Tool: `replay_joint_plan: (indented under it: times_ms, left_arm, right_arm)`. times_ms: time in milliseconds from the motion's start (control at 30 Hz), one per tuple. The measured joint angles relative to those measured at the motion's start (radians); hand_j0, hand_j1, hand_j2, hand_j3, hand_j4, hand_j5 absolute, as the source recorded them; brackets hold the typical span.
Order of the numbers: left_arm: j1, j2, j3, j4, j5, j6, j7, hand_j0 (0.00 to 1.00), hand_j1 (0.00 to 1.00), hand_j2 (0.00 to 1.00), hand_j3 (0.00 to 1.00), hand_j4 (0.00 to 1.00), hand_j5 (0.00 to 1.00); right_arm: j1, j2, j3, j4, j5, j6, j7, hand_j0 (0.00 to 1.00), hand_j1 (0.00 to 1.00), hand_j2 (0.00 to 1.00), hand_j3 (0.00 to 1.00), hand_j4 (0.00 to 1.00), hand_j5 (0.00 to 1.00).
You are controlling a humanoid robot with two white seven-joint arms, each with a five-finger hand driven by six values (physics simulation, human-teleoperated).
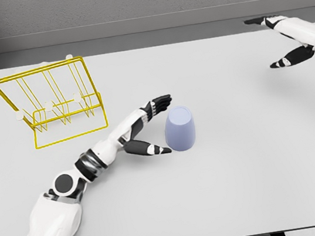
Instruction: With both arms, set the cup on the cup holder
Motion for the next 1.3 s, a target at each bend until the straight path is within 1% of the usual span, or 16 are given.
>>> replay_joint_plan:
  times_ms: [100,267,467,767,867,967,1300]
  left_arm:
    - [0.0,-0.012,-0.001,0.013,-0.003,0.0,0.0,1.0,1.0,1.0,1.0,1.0,1.0]
    - [0.0,-0.023,-0.002,0.023,-0.013,-0.001,0.0,1.0,1.0,1.0,1.0,1.0,1.0]
    - [0.0,-0.037,-0.014,0.027,-0.016,-0.001,0.0,1.0,1.0,1.0,1.0,1.0,1.0]
    - [-0.002,-0.05,-0.017,0.031,-0.017,-0.001,0.0,1.0,1.0,1.0,1.0,1.0,1.0]
    - [-0.017,-0.055,-0.017,0.039,-0.016,0.0,0.0,1.0,1.0,1.0,1.0,1.0,1.0]
    - [-0.017,-0.057,-0.016,0.05,-0.017,0.0,0.0,1.0,1.0,1.0,1.0,1.0,1.0]
    - [-0.017,-0.076,-0.023,0.06,-0.018,-0.001,0.0,1.0,1.0,1.0,1.0,1.0,1.0]
  right_arm:
    - [0.005,-0.031,0.002,0.015,0.037,-0.003,-0.026,1.0,1.0,1.0,1.0,1.0,1.0]
    - [0.002,-0.036,0.007,0.013,0.055,-0.005,-0.039,1.0,1.0,1.0,1.0,1.0,1.0]
    - [0.003,-0.027,0.009,-0.004,0.059,-0.005,-0.042,1.0,1.0,1.0,1.0,1.0,1.0]
    - [0.009,-0.011,0.003,0.003,0.058,-0.005,-0.042,1.0,1.0,1.0,1.0,1.0,1.0]
    - [0.009,0.01,0.003,0.004,0.059,-0.005,-0.042,1.0,1.0,1.0,1.0,1.0,1.0]
    - [0.011,0.021,0.003,0.004,0.059,-0.005,-0.042,1.0,1.0,1.0,1.0,1.0,1.0]
    - [0.009,0.023,0.003,0.004,0.059,-0.005,-0.041,1.0,1.0,1.0,1.0,1.0,1.0]
